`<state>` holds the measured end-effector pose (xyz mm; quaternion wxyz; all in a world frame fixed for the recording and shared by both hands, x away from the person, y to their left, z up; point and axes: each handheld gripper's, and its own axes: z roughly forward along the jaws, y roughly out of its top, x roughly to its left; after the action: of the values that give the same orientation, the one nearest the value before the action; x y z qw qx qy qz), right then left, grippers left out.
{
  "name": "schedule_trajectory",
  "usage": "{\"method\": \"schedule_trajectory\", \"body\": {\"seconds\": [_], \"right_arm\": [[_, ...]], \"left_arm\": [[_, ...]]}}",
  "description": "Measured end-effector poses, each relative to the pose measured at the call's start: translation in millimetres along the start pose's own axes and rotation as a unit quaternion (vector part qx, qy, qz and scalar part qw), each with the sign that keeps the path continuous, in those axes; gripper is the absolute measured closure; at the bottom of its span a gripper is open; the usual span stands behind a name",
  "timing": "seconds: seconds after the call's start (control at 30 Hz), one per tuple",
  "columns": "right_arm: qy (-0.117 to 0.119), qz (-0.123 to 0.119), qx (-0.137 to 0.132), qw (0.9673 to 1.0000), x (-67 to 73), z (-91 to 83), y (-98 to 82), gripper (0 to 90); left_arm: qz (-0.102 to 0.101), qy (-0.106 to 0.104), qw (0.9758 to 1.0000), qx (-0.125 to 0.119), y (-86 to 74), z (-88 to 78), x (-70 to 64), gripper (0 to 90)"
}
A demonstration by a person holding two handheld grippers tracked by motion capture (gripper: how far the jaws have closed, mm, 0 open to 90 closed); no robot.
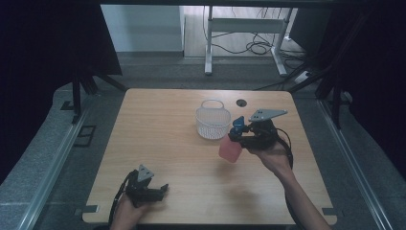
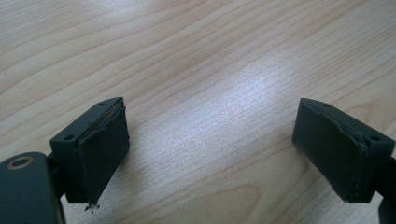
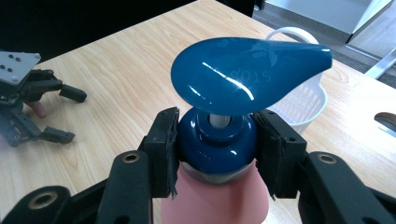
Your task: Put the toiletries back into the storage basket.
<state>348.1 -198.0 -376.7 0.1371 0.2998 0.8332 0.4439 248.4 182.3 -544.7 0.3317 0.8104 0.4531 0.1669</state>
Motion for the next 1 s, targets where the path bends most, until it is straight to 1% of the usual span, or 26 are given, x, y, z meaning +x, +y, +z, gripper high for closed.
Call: {"method": "schedule_trajectory", "body": {"seconds": [0.43,0.63,0.93,1.0], "right_arm": [[-0.003,-0.002,-0.002,1.0,-4.6,4.6,18.8,53.1],[-0.01,-0.006,-0.002,0.9999,-7.0,6.7,31.3,53.1],[-0.015,-0.01,0.0,0.9998,-10.5,11.1,45.1,53.1],[-0.017,-0.012,-0.001,0.9998,-11.0,12.2,48.3,53.1]], "left_arm": [[0.0,0.0,1.0,0.0,0.0,0.0,0.1,10.4],[0.0,0.0,1.0,0.0,0.0,0.0,0.1,10.4],[-0.001,0.001,1.0,0.001,0.0,-0.1,0.0,10.4],[0.002,0.0,1.0,0.002,0.0,-0.2,0.3,10.4]]}}
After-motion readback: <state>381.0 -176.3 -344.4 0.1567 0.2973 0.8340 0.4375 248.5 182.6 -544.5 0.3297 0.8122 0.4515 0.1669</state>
